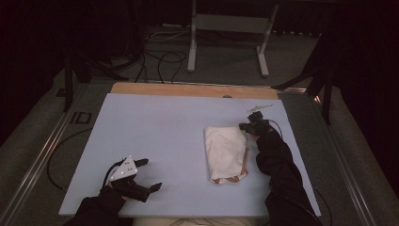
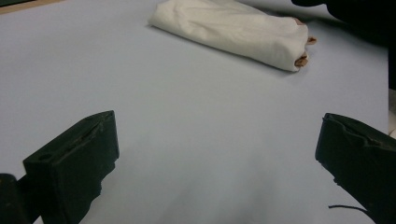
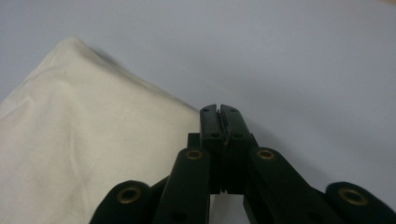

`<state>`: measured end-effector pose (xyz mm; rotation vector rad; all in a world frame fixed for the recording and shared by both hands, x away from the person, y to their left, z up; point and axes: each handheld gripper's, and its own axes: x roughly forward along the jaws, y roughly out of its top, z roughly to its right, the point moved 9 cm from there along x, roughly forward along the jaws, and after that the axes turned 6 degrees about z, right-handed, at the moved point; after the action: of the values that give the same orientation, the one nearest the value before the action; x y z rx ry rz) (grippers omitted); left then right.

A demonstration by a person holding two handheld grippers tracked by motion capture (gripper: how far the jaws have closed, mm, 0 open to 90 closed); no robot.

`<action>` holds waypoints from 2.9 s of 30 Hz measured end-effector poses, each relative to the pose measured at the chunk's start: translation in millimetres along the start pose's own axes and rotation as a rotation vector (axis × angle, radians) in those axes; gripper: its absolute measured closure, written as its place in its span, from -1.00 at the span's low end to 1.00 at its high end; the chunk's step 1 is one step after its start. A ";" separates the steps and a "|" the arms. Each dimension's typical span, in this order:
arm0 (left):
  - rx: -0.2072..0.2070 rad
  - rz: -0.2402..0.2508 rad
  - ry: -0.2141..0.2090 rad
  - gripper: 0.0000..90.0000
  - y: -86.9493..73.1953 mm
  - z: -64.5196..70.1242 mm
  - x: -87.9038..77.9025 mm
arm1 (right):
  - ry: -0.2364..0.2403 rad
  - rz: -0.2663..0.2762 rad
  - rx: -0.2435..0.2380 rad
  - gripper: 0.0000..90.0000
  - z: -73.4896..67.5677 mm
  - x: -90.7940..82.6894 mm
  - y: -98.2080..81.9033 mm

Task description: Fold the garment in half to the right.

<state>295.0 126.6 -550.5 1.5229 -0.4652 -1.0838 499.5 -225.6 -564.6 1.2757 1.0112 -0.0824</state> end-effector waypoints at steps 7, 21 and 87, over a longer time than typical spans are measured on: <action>-0.004 -0.002 0.004 -0.99 -0.8 -1.0 0.3 | -0.021 0.000 0.013 1.00 5.7 2.9 -5.4; -0.003 -0.001 0.006 -0.99 -0.8 -1.3 0.1 | -0.048 -0.012 0.017 0.85 11.7 8.5 -19.3; -0.026 -0.048 0.015 -0.99 -6.0 -7.7 -6.6 | 0.257 0.147 -0.077 -0.78 -87.5 -62.2 -4.0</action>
<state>296.5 137.7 -554.2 1.5250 -0.4046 -1.1113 410.0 -184.6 -521.5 1.3081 1.1241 0.2374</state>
